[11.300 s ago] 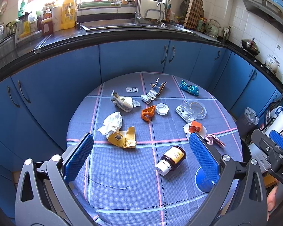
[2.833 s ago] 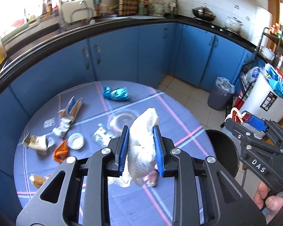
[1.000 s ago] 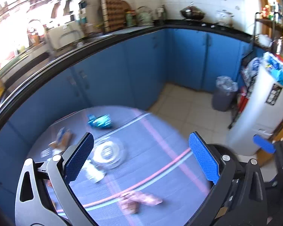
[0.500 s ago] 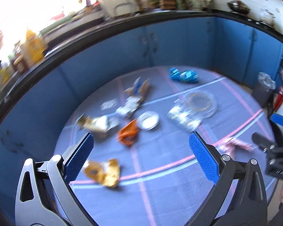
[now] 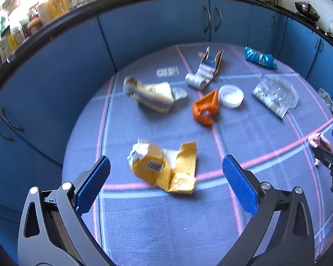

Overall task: Collect trash
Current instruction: 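Grasp the yellow wrapper with the left tool while the right tool grasps the pink wrapper, then carry both wrappers over the black bin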

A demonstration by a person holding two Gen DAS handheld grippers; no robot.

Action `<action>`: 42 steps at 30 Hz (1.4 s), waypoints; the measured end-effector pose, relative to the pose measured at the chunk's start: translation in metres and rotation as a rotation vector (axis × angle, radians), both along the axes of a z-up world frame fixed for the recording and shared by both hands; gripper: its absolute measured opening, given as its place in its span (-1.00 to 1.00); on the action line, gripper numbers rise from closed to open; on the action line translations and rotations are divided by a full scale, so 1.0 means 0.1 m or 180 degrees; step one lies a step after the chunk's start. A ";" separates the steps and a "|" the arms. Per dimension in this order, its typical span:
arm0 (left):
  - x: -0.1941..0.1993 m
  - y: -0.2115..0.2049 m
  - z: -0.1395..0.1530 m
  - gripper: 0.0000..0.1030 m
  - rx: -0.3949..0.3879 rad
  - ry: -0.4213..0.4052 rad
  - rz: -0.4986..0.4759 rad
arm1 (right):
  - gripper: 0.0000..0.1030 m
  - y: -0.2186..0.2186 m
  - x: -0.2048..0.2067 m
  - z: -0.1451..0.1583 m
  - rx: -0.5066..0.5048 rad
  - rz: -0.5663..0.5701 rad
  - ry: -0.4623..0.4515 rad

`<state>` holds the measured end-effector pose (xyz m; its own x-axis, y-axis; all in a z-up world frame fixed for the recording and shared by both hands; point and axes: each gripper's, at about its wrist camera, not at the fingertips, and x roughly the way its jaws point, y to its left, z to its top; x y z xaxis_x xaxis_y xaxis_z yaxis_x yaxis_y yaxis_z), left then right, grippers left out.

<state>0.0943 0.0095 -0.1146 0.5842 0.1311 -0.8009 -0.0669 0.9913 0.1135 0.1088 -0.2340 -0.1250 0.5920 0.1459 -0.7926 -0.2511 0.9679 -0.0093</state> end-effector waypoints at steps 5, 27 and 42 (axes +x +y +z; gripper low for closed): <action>0.03 0.11 -0.14 0.93 -0.0126 0.0148 0.0012 | 0.62 0.08 0.04 -0.09 -0.0088 0.0020 0.0063; 0.04 0.16 -0.09 -0.06 -0.0541 0.0100 -0.0094 | -0.79 0.16 -0.01 -0.07 -0.0068 0.0249 0.0051; 0.09 -0.27 0.27 -0.06 -0.0514 -0.0058 -0.0278 | -0.79 -0.17 -0.10 0.18 -0.0045 0.0080 -0.0163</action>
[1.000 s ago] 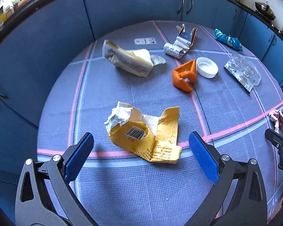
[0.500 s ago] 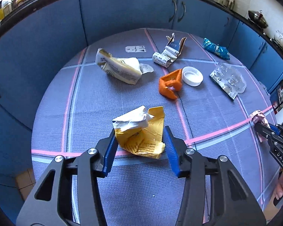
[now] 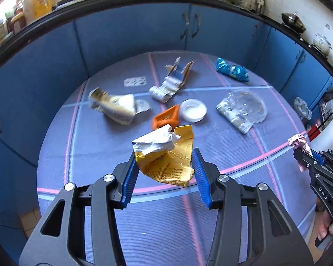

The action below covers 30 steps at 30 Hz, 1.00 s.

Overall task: Collect trash
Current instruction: 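Carry both wrappers over the black bin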

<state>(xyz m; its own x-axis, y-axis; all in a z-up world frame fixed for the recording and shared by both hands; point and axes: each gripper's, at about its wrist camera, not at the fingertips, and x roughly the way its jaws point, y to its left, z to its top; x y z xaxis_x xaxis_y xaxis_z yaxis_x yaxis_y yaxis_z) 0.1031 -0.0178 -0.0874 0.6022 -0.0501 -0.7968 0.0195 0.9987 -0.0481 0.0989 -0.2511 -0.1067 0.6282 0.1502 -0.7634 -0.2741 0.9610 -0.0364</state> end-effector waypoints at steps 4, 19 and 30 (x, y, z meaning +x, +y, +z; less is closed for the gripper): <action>0.02 -0.20 0.08 -0.06 0.0003 -0.0031 -0.0090 | -0.79 -0.17 -0.02 0.04 0.0020 -0.0113 -0.0039; 0.17 -1.02 0.34 -0.06 0.0077 -0.0227 -0.0519 | -0.79 -0.87 -0.01 0.15 0.0110 -0.0564 -0.0153; 0.29 -1.67 0.43 -0.06 0.0145 -0.0289 -0.0860 | -0.79 -1.43 0.02 0.08 0.0144 -0.0992 -0.0107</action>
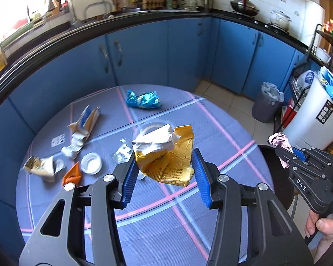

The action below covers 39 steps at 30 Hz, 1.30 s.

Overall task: Collect trash
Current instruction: 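Carry both wrappers over the black bin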

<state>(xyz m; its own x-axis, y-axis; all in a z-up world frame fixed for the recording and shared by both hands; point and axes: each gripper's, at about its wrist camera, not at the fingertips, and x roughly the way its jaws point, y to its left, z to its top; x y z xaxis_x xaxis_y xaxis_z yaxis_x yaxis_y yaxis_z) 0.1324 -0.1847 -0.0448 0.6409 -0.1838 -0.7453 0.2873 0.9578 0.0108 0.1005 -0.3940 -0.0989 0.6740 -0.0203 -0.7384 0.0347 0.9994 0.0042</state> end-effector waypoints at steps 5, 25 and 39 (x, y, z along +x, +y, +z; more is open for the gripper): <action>0.03 -0.20 0.00 -0.06 0.0029 0.0009 -0.0094 | -0.79 -0.22 -0.03 -0.04 0.0016 -0.0146 0.0012; 0.04 -0.68 0.03 -0.06 0.0122 -0.0018 -0.0321 | -0.71 -0.70 -0.10 -0.11 0.0174 -0.0365 0.0040; 0.04 -0.90 0.03 -0.06 0.0145 -0.0007 -0.0431 | 0.60 -0.64 -0.27 -0.10 -0.0392 -0.0281 -0.0139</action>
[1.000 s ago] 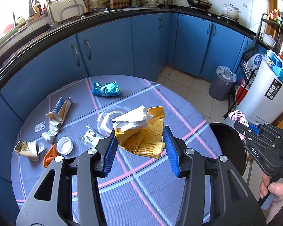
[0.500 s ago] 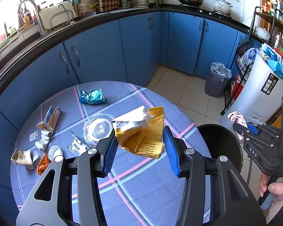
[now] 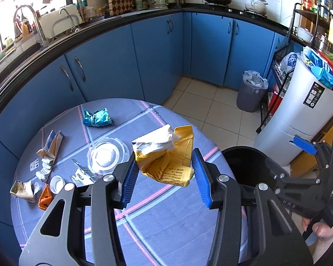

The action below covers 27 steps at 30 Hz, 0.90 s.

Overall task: Collect trash
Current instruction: 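Carry both wrappers over the black bin, then open both tools to drop the wrappers into the bin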

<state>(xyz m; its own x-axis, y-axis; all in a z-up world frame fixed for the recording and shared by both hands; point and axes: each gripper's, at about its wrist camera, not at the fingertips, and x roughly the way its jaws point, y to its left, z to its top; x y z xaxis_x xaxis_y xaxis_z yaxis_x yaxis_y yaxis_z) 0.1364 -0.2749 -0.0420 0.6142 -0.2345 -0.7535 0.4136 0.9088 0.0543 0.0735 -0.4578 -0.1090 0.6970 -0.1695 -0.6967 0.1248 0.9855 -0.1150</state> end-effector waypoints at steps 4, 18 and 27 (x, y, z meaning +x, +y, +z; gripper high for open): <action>0.02 -0.06 0.02 -0.06 -0.0017 -0.0011 -0.0039 | 0.60 0.06 -0.06 0.00 -0.0190 0.0166 0.0002; -0.02 -0.46 -0.03 -0.05 0.0011 0.0006 -0.0323 | 0.60 0.09 -0.54 0.20 -0.0859 0.0847 -0.0447; -0.10 -0.82 0.03 0.09 0.0023 -0.0049 -0.0563 | 0.60 -0.16 -0.54 0.23 -0.0794 0.0686 -0.0465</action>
<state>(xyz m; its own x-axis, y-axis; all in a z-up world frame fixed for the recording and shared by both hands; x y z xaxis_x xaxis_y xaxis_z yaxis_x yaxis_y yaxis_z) 0.1262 -0.3566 -0.0391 0.5753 -0.3346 -0.7463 0.5662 0.8215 0.0681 0.0191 -0.4739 -0.0864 0.8245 -0.1600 -0.5429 -0.0501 0.9349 -0.3515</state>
